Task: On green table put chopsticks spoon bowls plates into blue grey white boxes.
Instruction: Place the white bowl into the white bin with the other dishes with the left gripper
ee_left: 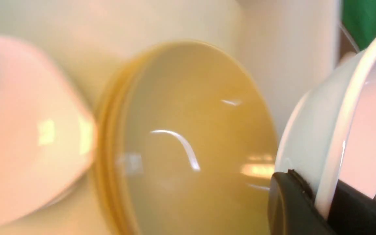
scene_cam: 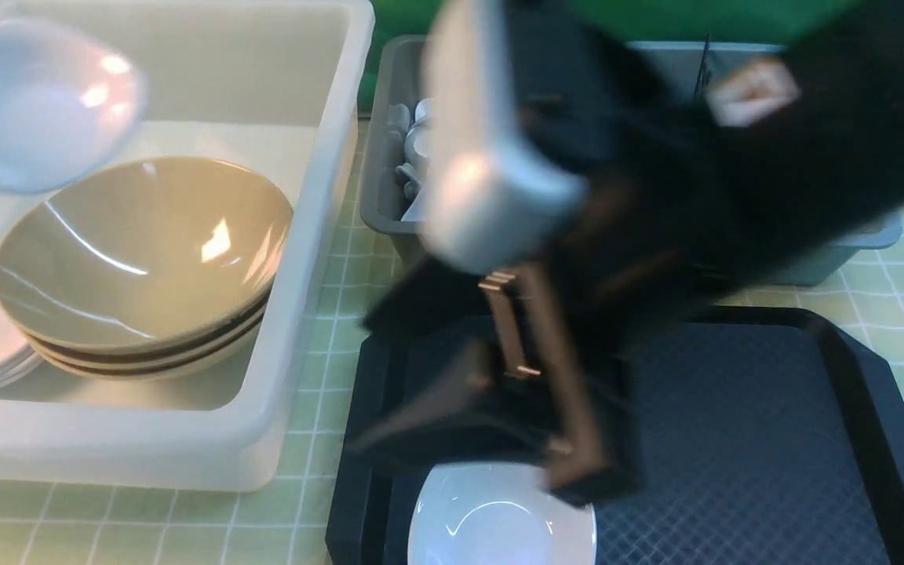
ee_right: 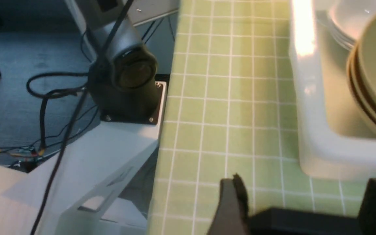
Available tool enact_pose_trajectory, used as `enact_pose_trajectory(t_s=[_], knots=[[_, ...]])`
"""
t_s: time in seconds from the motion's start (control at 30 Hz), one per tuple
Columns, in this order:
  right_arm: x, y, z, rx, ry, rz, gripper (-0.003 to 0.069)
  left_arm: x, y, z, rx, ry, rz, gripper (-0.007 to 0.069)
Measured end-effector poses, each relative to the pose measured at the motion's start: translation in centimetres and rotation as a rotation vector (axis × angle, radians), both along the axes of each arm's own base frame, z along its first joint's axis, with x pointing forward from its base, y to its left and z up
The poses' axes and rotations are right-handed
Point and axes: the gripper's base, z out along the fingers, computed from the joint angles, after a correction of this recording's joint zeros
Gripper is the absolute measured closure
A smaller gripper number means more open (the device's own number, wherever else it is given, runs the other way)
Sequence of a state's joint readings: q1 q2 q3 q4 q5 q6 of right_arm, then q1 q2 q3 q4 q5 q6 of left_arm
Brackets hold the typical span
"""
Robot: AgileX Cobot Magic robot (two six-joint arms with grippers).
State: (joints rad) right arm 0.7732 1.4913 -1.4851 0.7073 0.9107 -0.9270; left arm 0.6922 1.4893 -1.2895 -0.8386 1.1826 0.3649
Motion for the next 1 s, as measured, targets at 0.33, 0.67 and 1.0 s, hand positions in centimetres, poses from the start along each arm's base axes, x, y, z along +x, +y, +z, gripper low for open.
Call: enact_pose_trajectory(t_s=[0.33, 0.67, 1.0], knots=[[2.2, 2.3, 0.3, 0.005, 0.050, -0.041, 0.0620, -3.0, 4.5, -4.6, 0.031, 0.125, 0.384, 0.0609], [2.0, 2.3, 0.1, -0.011, 0.063, -0.024, 0.0635, -2.1, 6.3, -8.3, 0.020, 0.237, 0.428, 0.0607], [2.7, 3.1, -1.9, -0.075, 0.125, 0.002, 0.0635, -0.7, 5.2, -9.5, 0.162, 0.326, 0.368, 0.0520]])
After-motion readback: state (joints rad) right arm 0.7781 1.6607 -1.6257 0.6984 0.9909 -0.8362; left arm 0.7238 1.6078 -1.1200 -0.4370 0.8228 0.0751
